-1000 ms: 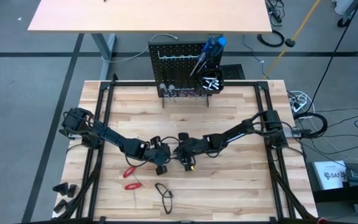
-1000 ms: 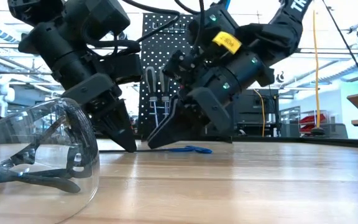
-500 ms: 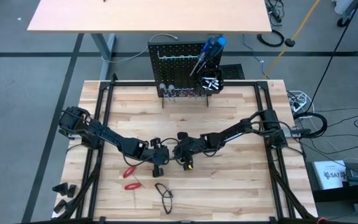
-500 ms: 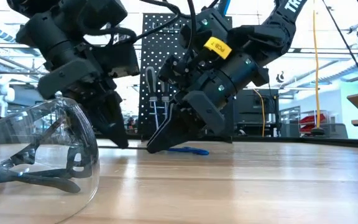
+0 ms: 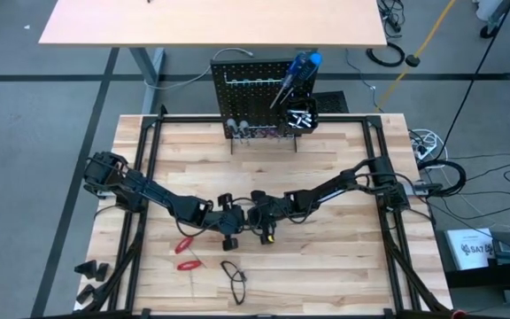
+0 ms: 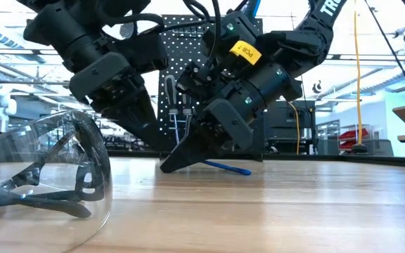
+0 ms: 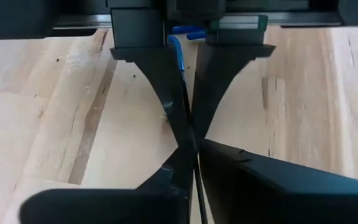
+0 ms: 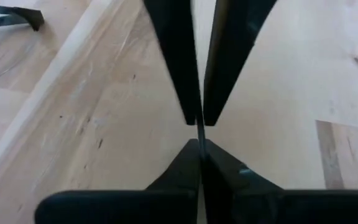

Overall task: Hang tools onto peg board
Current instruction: Hang the pick tool on the pegboard

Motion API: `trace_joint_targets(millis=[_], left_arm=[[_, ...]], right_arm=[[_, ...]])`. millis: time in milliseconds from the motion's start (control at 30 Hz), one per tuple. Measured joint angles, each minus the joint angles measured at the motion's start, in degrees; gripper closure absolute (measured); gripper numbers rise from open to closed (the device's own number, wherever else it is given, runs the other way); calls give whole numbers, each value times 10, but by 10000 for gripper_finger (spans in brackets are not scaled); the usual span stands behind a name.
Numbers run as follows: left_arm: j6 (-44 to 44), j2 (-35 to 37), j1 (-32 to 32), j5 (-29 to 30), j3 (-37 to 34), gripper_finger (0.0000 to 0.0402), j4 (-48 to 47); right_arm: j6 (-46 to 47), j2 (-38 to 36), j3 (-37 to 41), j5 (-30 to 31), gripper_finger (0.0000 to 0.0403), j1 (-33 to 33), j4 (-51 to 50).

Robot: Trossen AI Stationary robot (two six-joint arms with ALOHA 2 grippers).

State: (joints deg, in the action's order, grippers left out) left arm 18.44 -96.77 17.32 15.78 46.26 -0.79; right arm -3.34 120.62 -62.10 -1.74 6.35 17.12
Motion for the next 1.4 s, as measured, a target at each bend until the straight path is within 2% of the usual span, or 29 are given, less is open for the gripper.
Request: trace_joint_targets(millis=[167, 267, 500, 633, 700, 900, 1200, 1400], left_arm=[[-7, 1, 0, 9, 0, 319, -27], [17, 14, -8, 9, 0, 285, -56], [-12, 96, -10, 1, 1, 229, -84], [-25, 123, -30, -108, 1, 222, -93], [-26, 120, -40, -137, 1, 221, -94], [-71, 92, -52, -151, 1, 221, -91], [-74, 46, -52, -141, 1, 221, -91], [-74, 39, -52, -139, 1, 221, -92]], right_arm=[[10, -2, 0, 0, 401, -2, -3], [14, -4, 0, 2, 402, -3, -5], [29, -7, 0, 16, 402, -2, -19], [64, -10, -42, 30, 403, -2, -108], [65, -10, -78, 33, 403, -2, -173], [56, -8, -147, 87, 403, 17, -286], [56, -8, -158, 81, 403, 34, -280], [54, -9, -158, 78, 403, 35, -272]])
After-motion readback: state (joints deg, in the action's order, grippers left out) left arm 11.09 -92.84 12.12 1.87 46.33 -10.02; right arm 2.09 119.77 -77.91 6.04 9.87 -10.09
